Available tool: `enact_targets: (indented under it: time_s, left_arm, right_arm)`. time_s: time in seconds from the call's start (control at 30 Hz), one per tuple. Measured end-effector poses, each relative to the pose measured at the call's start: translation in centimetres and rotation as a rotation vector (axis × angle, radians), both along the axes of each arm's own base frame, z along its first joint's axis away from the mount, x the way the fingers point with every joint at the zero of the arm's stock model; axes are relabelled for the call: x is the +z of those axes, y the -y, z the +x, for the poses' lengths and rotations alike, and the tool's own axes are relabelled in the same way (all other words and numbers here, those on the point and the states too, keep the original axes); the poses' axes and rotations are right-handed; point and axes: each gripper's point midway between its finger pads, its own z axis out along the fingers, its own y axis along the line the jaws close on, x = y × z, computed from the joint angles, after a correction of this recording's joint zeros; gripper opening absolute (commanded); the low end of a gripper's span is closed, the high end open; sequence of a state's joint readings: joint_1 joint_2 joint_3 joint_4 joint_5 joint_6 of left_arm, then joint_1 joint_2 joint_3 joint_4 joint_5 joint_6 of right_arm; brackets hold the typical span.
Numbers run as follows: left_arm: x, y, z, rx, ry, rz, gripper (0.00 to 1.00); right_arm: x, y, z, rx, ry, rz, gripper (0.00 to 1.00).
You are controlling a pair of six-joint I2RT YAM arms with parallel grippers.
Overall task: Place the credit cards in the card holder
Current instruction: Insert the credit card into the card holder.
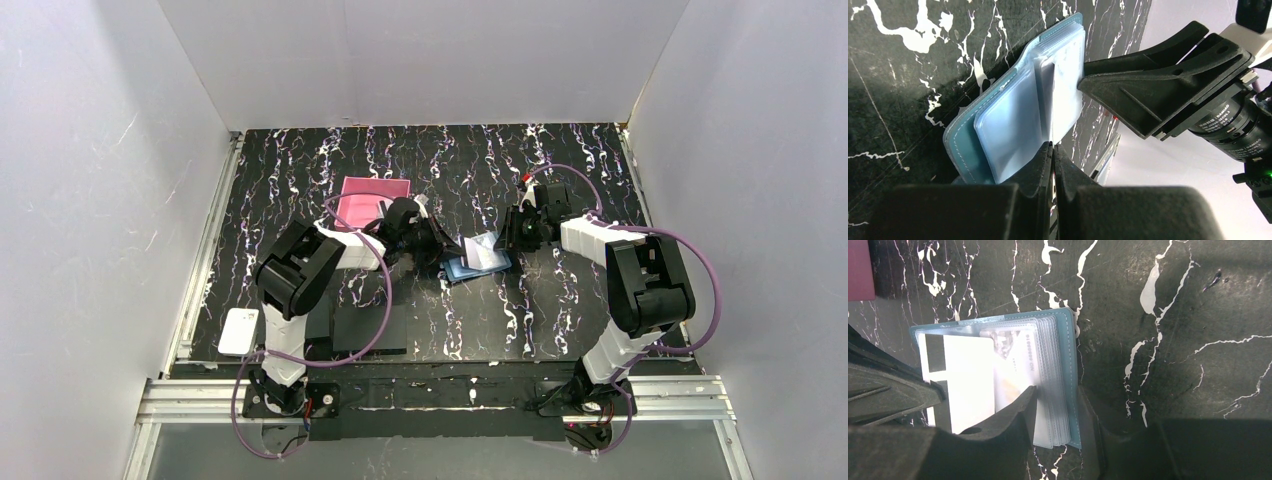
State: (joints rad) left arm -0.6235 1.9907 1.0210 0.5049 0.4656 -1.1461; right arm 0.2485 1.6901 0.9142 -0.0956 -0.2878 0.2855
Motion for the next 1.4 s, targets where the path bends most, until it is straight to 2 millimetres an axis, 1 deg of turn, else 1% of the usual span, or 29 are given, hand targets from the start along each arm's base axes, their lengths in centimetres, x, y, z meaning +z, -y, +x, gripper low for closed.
enact_targets:
  time_s: [0.47,0.7,0.9,1.2,1.23,1.27,1.33,1.4]
  left_arm:
    - [-0.3,0.0,0.6,0.053,0.051,-0.021,0.00]
    - [-1.0,-0.4,0.4,0.046,0.091,0.004,0.00]
    - [-1.2,-0.4,0.4,0.043,0.099,0.009,0.00]
    - [-1.3,0.8,1.0,0.029,0.103,-0.003,0.00]
    - [-1.4,0.9,0.9,0.029,0.098,0.002,0.02]
    - [-1.5,0.9,0.8,0.027,0.094,0.007,0.10]
    - [-1.8,0.9,0.7,0.026,0.081,0.032,0.21]
    - [-2.3,0.6,0.6,0.017,0.074,0.072,0.26]
  right_arm:
    - [0.0,-0.3,-0.1,-0.011,-0.007,0.025,0.39]
    - [0.0,-0.4,-0.1,-0.008,-0.005,0.030,0.39]
    - [0.0,-0.4,-0.1,-0.006,-0.004,0.032,0.38]
    - [0.0,-0.4,-0.2,-0.011,-0.008,0.041,0.39]
    - [0.0,-0.4,-0.1,-0.014,-0.007,0.045,0.39]
    - [0.0,-0.4,-0.2,-0.018,-0.007,0.050,0.39]
    - [0.0,-0.4,-0.2,-0.030,-0.008,0.063,0.39]
    - [0.0,-0.5,-0.2,-0.038,-0.008,0.074,0.40]
